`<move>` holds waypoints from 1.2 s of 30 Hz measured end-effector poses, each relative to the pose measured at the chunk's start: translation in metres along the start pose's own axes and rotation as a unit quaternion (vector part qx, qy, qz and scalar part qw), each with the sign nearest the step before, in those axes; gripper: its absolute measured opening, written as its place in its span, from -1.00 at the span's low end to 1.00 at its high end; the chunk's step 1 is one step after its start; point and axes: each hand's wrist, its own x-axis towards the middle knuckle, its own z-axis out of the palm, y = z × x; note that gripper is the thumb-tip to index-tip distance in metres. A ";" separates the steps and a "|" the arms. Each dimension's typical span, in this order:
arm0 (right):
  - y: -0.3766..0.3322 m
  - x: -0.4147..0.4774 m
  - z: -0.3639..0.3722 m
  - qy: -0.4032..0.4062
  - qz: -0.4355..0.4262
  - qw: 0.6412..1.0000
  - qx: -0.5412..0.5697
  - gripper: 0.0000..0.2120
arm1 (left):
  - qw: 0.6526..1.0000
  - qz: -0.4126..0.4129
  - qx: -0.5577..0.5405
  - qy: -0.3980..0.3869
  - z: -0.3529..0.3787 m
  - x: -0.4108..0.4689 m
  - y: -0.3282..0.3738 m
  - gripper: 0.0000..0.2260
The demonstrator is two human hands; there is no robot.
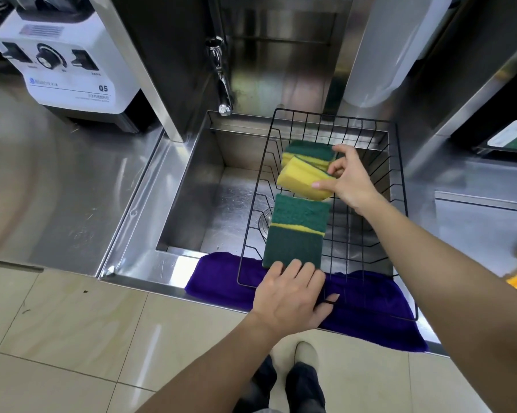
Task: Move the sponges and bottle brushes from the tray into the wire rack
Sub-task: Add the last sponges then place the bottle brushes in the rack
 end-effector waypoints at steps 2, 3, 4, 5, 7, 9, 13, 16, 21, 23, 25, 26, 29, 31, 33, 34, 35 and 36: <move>0.000 -0.007 0.007 -0.002 -0.048 0.997 -0.054 -0.25 | 1.000 0.002 -0.001 -0.002 0.000 0.000 0.000 -0.69; 0.000 -0.010 0.010 -0.005 -0.071 0.994 -0.086 -0.32 | 1.000 0.003 0.000 -0.002 0.000 -0.001 0.000 -0.69; -0.001 -0.014 0.012 -0.007 -0.094 0.988 -0.120 -0.39 | 1.000 0.004 0.002 -0.001 0.001 -0.001 0.000 -0.69; -0.001 -0.017 0.014 -0.009 -0.117 0.981 -0.153 -0.46 | 1.000 0.005 0.004 -0.001 0.001 -0.001 0.000 -0.69; 0.002 -0.020 0.015 -0.011 -0.158 0.966 -0.206 -0.55 | 1.000 0.004 0.005 0.001 0.001 -0.001 0.001 -0.69; 0.008 -0.022 0.016 0.000 -0.194 0.949 -0.248 -0.59 | 1.000 0.003 0.002 0.001 0.001 0.000 0.001 -0.70; 0.013 -0.024 0.018 0.050 -0.229 0.921 -0.312 -0.69 | 1.000 0.003 -0.004 0.000 0.001 0.000 0.000 -0.70; 0.010 -0.023 0.022 0.062 -0.230 0.902 -0.360 -0.76 | 1.000 0.006 0.003 -0.006 0.000 0.000 0.000 -0.71; 0.005 -0.016 0.028 0.029 -0.155 0.906 -0.393 -0.75 | 1.000 0.005 0.002 -0.001 0.000 0.000 0.000 -0.72; 0.005 -0.019 0.027 0.012 -0.164 0.909 -0.382 -0.67 | 1.000 0.005 0.002 0.003 0.000 -0.001 0.000 -0.72; 0.005 -0.023 0.025 0.007 -0.189 0.911 -0.366 -0.57 | 1.000 0.006 0.003 0.003 0.001 -0.001 0.000 -0.72; 0.004 -0.023 0.024 0.005 -0.195 0.909 -0.368 -0.55 | 1.000 0.006 0.003 0.002 0.001 -0.001 0.000 -0.72; 0.001 -0.019 0.023 -0.028 -0.178 0.899 -0.399 -0.57 | 1.000 0.005 0.004 -0.003 0.001 0.000 0.000 -0.71; -0.004 -0.013 0.021 -0.049 -0.145 0.902 -0.405 -0.57 | 1.000 0.005 0.006 -0.002 0.000 0.000 0.000 -0.72; -0.010 -0.008 0.018 -0.058 -0.128 0.895 -0.422 -0.51 | 1.000 0.004 0.005 0.001 0.000 0.000 0.000 -0.72; -0.012 -0.006 0.017 -0.060 -0.132 0.887 -0.438 -0.48 | 1.000 0.003 0.006 0.004 0.000 0.000 0.000 -0.72; -0.014 -0.005 0.015 -0.063 -0.141 0.880 -0.449 -0.46 | 1.000 0.003 0.007 0.006 0.000 0.000 0.000 -0.73; -0.016 -0.004 0.014 -0.071 -0.149 0.877 -0.451 -0.44 | 1.000 0.003 0.007 0.007 0.000 0.000 0.000 -0.73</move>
